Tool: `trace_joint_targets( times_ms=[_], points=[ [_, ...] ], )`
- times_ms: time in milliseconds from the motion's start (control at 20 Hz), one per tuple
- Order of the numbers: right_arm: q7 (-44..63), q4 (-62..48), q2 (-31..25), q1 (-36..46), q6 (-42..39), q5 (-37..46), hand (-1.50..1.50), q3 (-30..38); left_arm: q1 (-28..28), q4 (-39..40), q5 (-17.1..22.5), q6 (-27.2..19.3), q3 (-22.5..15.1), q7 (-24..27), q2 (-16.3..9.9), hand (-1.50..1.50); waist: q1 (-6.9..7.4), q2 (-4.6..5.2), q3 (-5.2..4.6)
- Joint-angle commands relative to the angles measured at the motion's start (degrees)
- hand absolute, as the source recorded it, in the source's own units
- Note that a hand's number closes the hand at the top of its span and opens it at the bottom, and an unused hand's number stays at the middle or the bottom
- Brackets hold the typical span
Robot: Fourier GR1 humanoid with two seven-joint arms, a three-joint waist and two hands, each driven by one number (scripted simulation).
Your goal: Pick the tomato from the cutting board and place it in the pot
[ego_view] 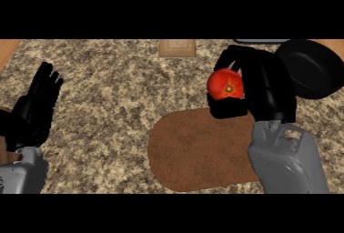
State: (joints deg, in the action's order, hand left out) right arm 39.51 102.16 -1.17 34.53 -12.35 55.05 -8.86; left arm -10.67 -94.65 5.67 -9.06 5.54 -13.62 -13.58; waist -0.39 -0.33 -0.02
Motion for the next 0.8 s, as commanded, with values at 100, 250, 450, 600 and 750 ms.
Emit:
trace_joint_targets(
  times_ms=[100,250,450,600,750],
  points=[
    [1.63,3.41,-3.42,4.83,3.5,0.63,1.5,9.07,-1.22,2.55,0.71,0.85,1.39,0.59,-0.26,0.0,0.27,0.33,0.01],
    [-0.14,5.85,-8.95,2.29,1.54,-0.73,1.5,13.84,0.25,-3.11,-1.46,-0.83,-2.03,-2.61,1.54,0.0,0.25,0.21,0.05],
    [-2.3,5.01,-11.24,1.18,1.04,-6.49,1.5,19.77,0.43,2.65,0.96,2.18,2.09,3.14,0.3,0.0,0.16,0.29,0.02],
    [-7.5,-8.15,-13.06,6.61,6.66,-8.24,1.5,23.96,0.97,1.19,-3.24,-0.81,-2.1,2.89,3.42,0.0,0.73,0.43,0.03],
    [-11.99,-15.37,-16.16,7.53,8.42,-10.87,1.5,27.66,0.95,0.81,-0.56,1.7,0.05,3.69,2.15,0.0,0.86,0.48,0.02]
  ],
)
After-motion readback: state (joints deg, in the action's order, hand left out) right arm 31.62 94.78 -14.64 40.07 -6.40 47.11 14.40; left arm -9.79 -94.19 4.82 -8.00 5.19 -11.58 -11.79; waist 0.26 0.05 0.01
